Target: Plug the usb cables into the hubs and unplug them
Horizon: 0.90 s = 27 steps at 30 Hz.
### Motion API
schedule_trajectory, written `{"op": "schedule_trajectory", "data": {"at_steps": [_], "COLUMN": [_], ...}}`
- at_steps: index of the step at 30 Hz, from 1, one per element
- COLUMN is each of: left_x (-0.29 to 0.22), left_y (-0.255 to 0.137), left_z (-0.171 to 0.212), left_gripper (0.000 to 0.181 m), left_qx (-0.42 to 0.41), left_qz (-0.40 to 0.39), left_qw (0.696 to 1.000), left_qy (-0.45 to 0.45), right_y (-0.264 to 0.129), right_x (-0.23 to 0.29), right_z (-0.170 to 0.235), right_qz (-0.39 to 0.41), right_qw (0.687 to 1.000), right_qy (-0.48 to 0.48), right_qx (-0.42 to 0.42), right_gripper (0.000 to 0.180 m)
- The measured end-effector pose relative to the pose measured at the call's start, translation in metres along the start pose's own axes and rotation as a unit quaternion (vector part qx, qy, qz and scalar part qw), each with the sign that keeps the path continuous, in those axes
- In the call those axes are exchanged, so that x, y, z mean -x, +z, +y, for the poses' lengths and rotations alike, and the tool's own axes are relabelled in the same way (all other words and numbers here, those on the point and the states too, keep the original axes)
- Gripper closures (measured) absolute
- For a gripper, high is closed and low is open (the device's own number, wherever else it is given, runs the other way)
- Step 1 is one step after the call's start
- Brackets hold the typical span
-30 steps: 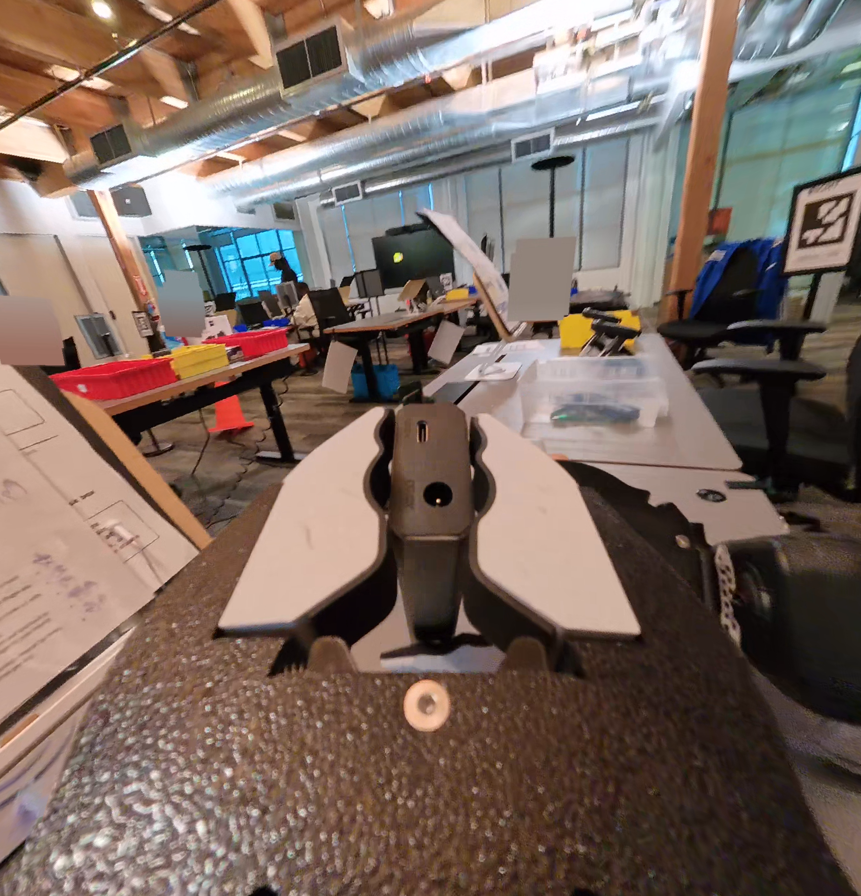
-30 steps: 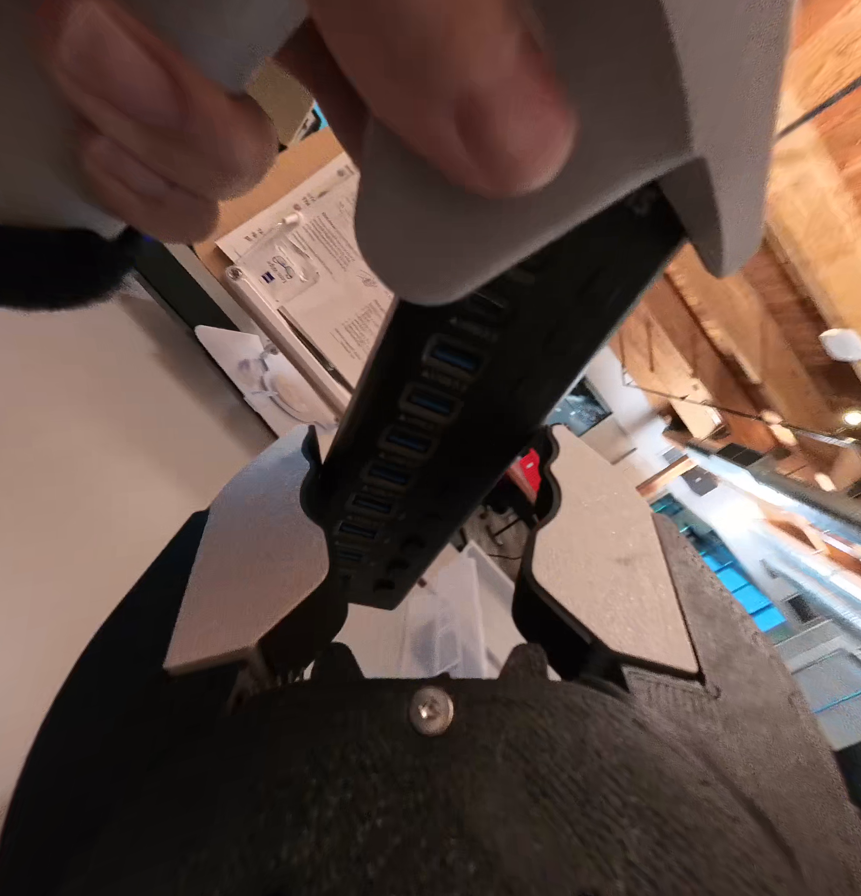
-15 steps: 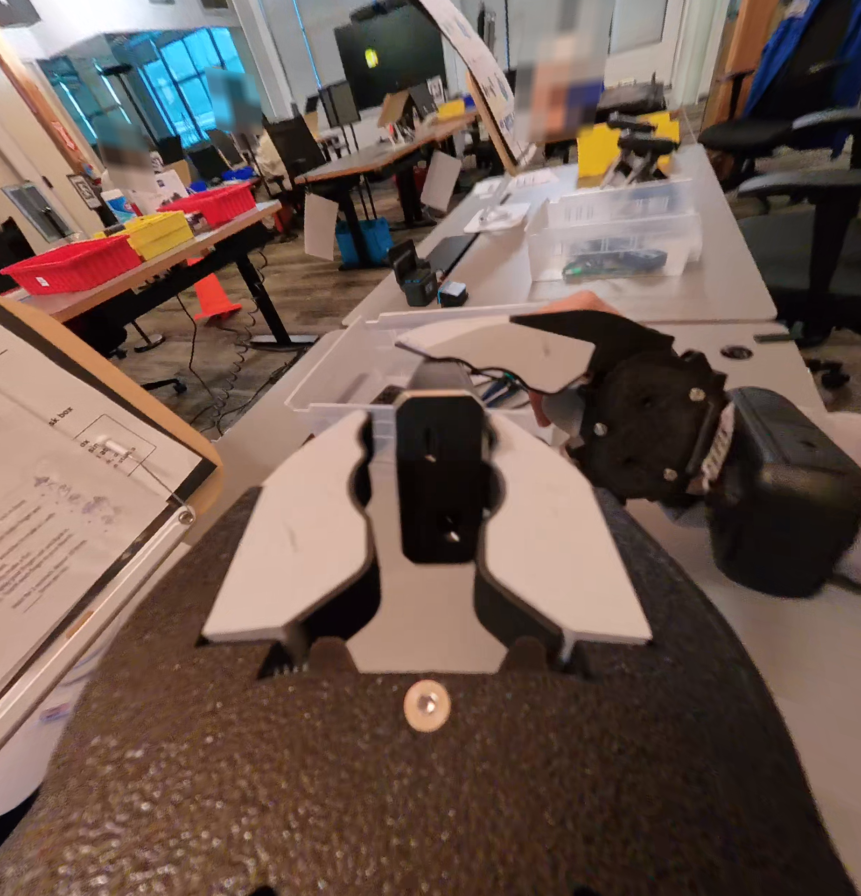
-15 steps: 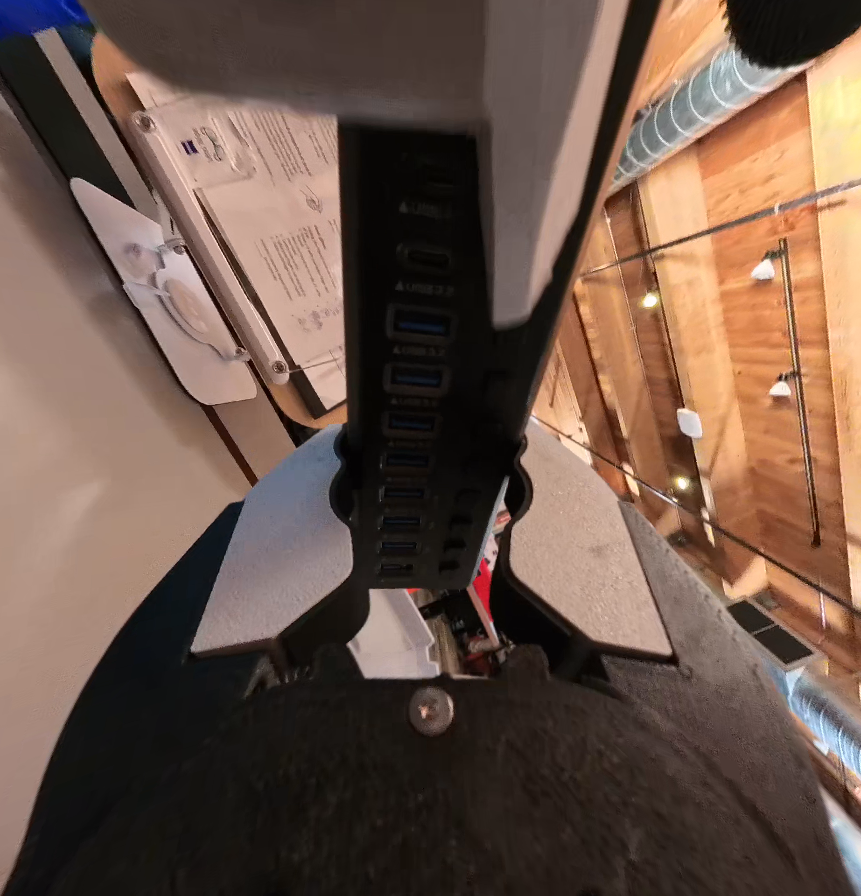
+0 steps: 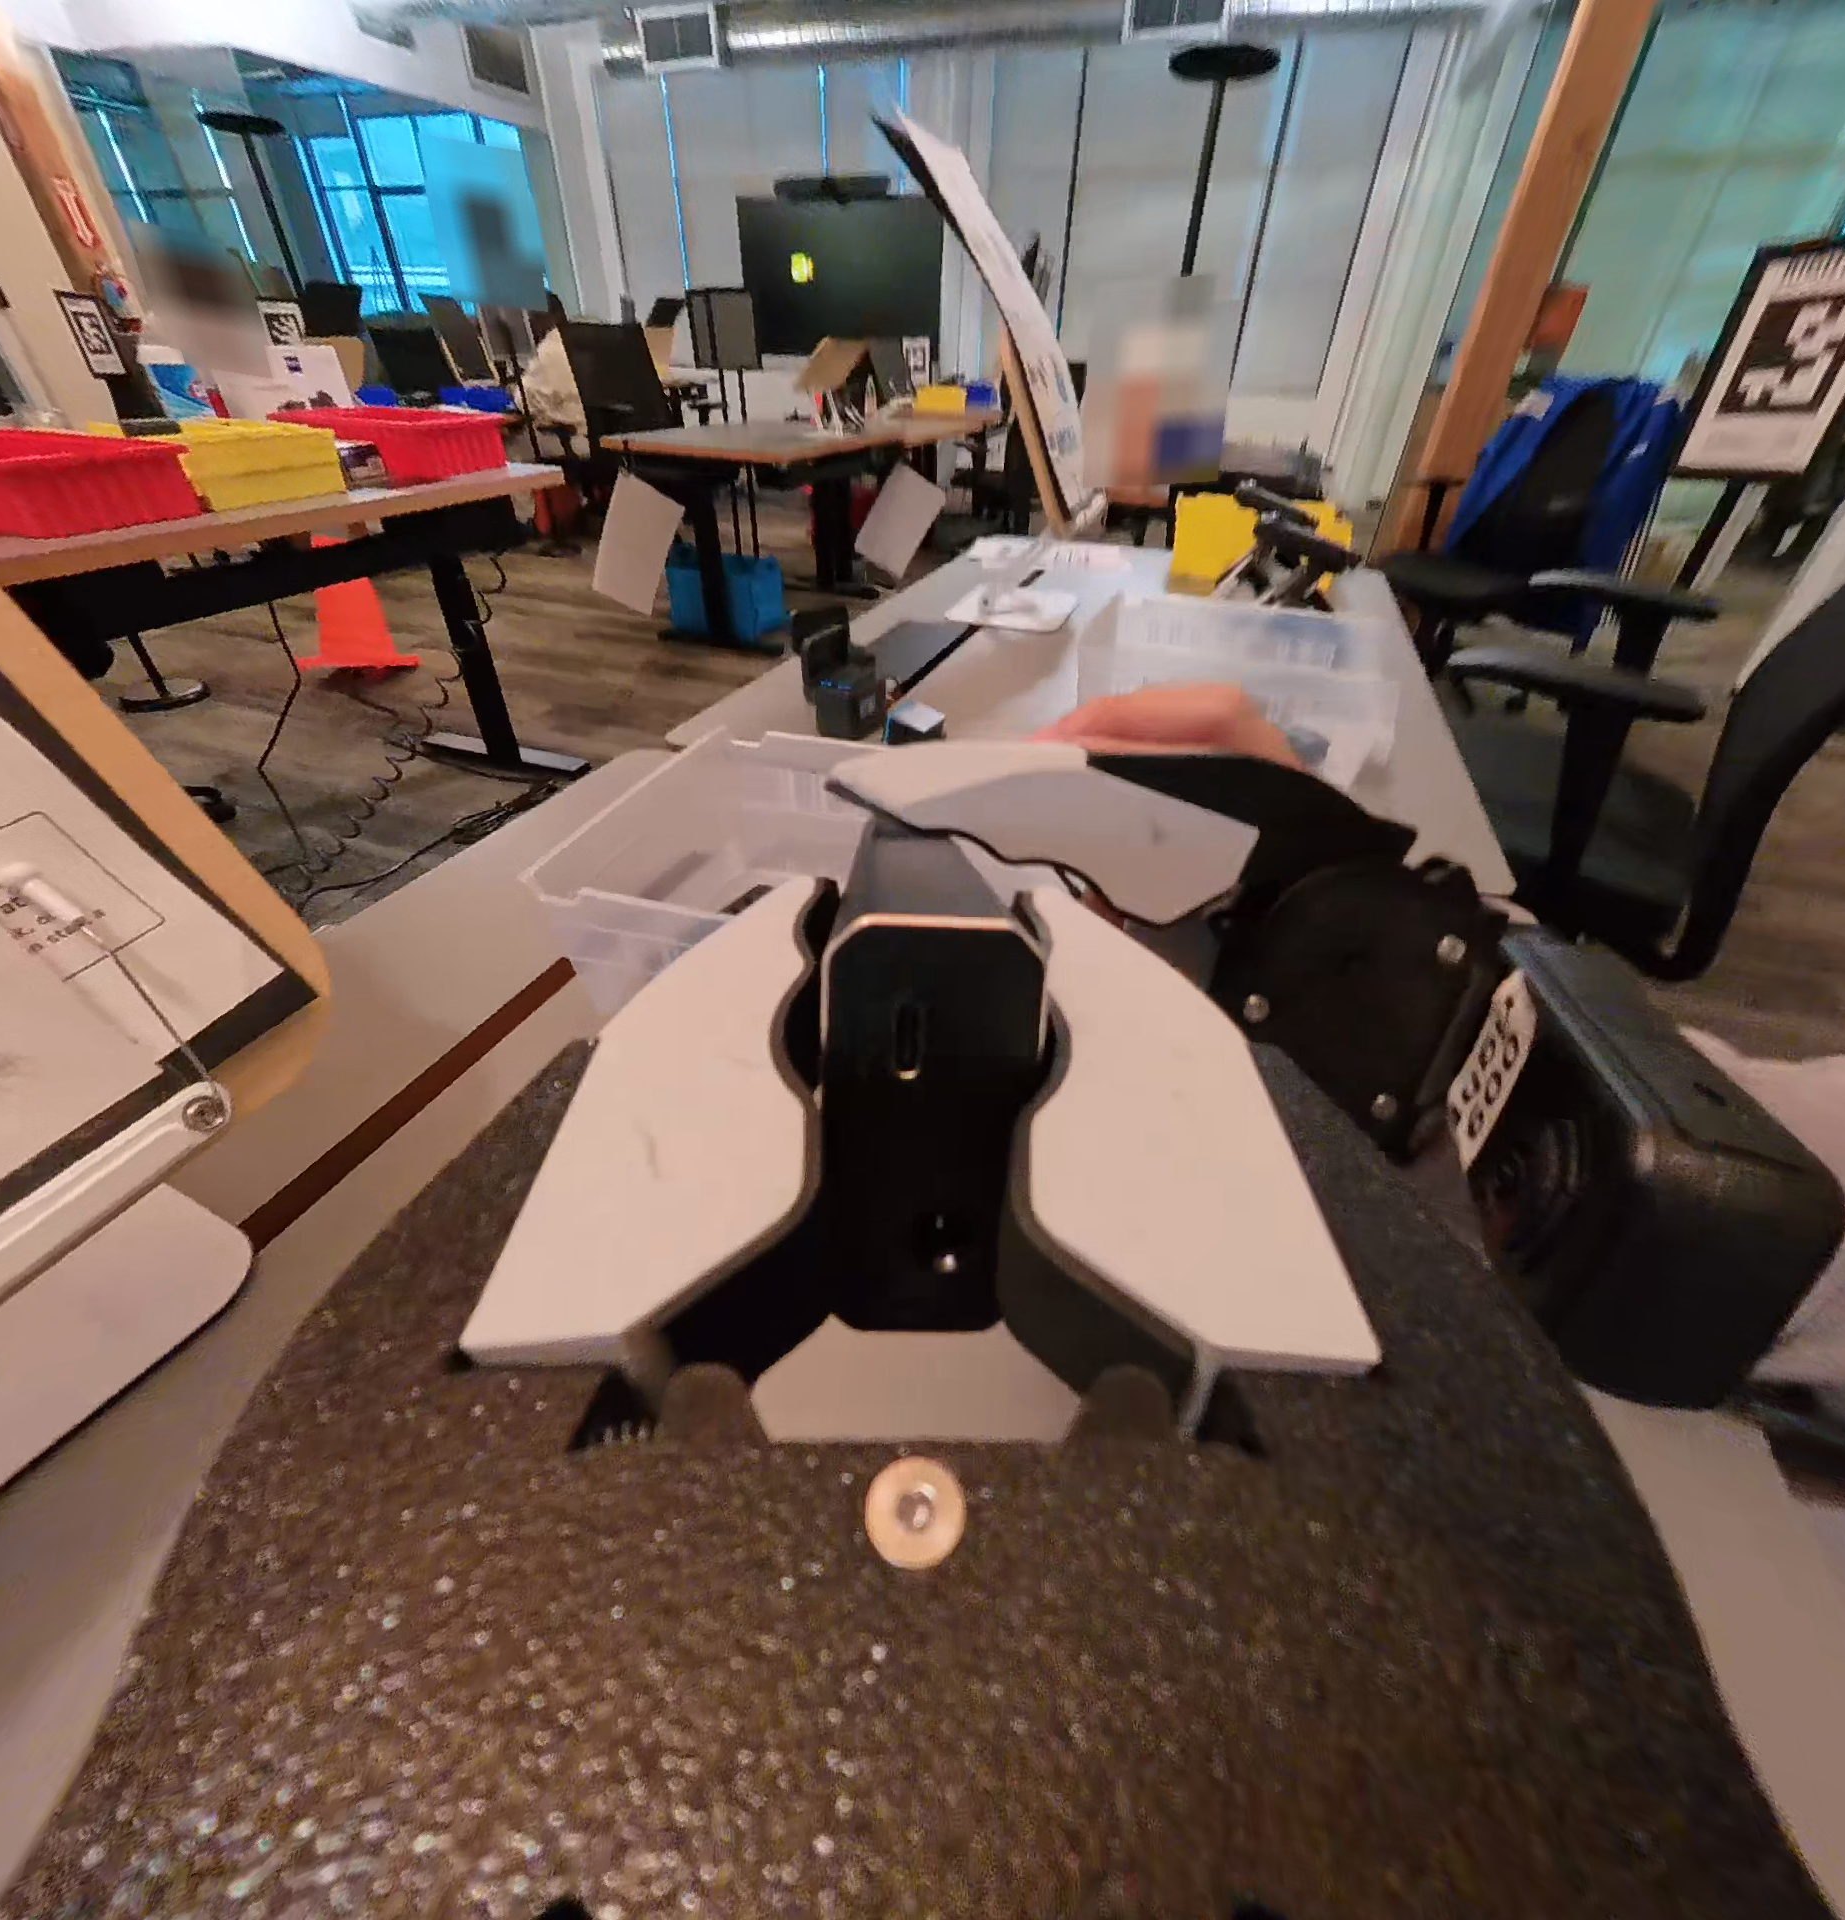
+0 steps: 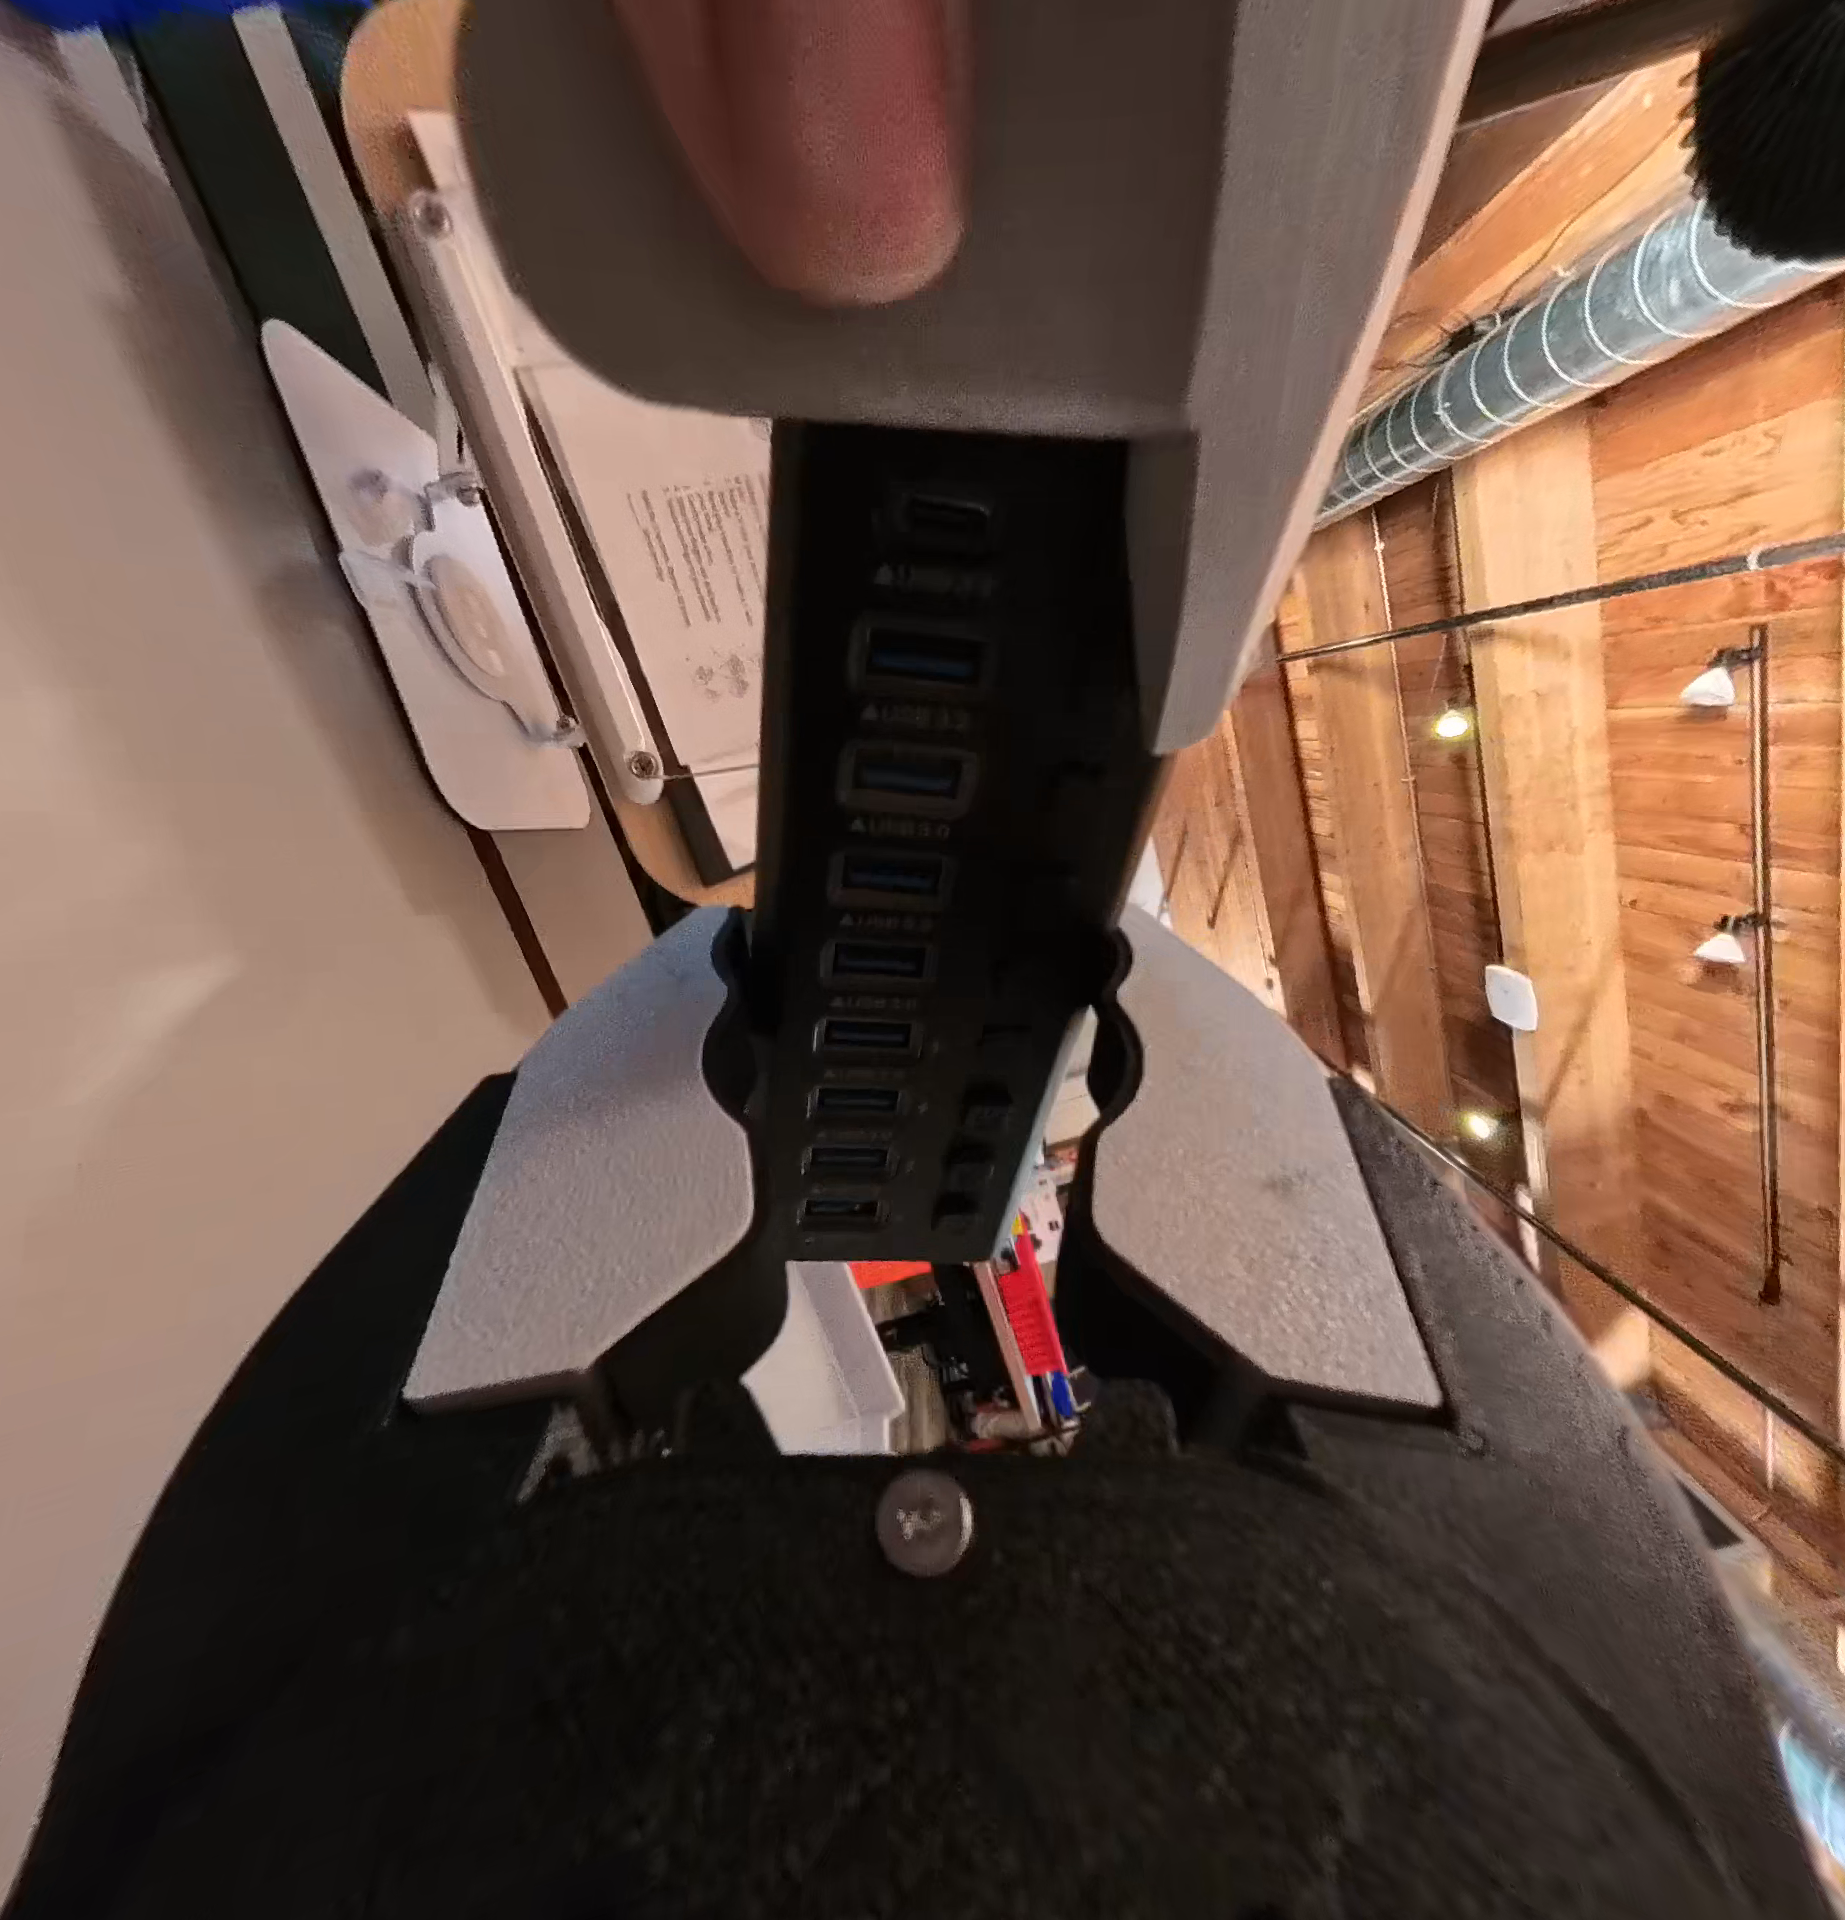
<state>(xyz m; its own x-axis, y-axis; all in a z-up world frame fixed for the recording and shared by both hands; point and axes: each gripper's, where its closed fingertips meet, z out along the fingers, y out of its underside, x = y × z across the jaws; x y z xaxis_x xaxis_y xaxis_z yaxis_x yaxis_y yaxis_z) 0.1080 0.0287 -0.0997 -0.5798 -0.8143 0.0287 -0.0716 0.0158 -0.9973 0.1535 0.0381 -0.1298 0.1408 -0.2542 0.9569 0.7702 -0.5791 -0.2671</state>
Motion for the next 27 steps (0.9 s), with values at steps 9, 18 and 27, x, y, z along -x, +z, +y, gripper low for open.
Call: {"op": "schedule_trajectory", "data": {"at_steps": [9, 18, 27], "left_x": [0.015, 0.004, -0.002], "left_y": [-0.015, -0.007, -0.006], "left_z": [-0.005, -0.003, -0.010], "left_gripper": [0.147, 0.148, 0.148], "left_qx": [0.003, -0.005, -0.026], "left_qz": [-0.041, -0.001, 0.010], "left_qw": [0.998, 1.000, 1.000], "left_qy": [0.037, 0.007, -0.002], "right_y": [-0.001, -0.003, -0.002], "right_x": [0.021, -0.007, -0.008], "right_z": [-0.008, -0.038, -0.039], "right_qz": [0.023, 0.071, 0.019], "right_qw": [0.998, 0.991, 0.993], "right_qy": [0.060, 0.100, 0.098], "right_qx": [-0.001, -0.061, -0.065], "right_gripper": [0.106, 0.099, 0.114]}}
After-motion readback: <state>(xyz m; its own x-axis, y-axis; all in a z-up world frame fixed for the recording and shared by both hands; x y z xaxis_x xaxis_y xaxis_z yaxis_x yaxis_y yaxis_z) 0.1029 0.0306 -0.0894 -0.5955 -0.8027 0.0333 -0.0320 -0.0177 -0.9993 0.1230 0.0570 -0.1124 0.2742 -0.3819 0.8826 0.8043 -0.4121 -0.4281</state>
